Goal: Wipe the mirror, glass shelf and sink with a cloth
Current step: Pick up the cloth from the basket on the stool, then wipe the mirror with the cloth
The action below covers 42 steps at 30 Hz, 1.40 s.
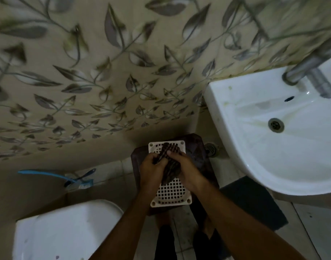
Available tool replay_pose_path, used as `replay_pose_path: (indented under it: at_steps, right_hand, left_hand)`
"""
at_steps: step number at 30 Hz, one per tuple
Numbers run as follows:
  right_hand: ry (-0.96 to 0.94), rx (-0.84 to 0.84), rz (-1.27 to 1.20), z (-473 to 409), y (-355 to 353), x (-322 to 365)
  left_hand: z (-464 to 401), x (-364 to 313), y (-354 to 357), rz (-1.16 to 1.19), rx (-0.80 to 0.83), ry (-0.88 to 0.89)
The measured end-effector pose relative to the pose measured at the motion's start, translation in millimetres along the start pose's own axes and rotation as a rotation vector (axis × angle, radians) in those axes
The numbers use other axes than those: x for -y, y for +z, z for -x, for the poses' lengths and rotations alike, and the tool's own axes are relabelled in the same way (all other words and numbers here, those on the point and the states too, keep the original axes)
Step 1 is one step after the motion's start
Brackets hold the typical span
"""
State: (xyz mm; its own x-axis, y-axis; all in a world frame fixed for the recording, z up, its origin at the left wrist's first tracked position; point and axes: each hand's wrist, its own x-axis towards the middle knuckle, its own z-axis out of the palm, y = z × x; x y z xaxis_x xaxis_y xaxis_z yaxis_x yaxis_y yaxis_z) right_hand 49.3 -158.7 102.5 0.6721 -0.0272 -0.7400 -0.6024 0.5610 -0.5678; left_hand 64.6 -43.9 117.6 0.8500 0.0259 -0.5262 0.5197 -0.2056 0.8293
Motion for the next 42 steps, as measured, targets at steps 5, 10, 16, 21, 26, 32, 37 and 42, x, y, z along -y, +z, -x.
replay_pose_path:
  at_steps: [5, 10, 16, 21, 26, 32, 37, 42]
  right_hand:
    - [-0.033, 0.167, -0.292, 42, -1, 43]
    - [-0.251, 0.204, -0.226, 85, 0, 88]
    - [-0.469, 0.075, -0.143, 150, -20, 150]
    - [-0.623, -0.036, -0.077, 208, -53, 191]
    - [-0.745, -0.139, -0.018, 258, -73, 237]
    - [-0.871, -0.244, 0.046, 292, -69, 277]
    - [-1.123, -0.623, 0.384, 313, -60, 307]
    - [-1.516, -0.672, 0.657, 334, -29, 297]
  left_hand:
    - [12, -61, -10, -0.018, 0.155, -0.012]
    - [33, -125, -18, -0.026, 0.283, 0.105]
    - [65, -206, 14, -0.050, 0.309, 0.317]
    - [106, -249, 52, -0.124, 0.569, 0.362]
    - [133, -290, 75, -0.201, 0.525, 0.585]
    - [176, -370, 84, -0.349, 0.366, 0.960]
    - [204, -405, 92, -0.238, 0.309, 0.980]
    - [224, -431, 101, -0.127, 0.288, 0.923]
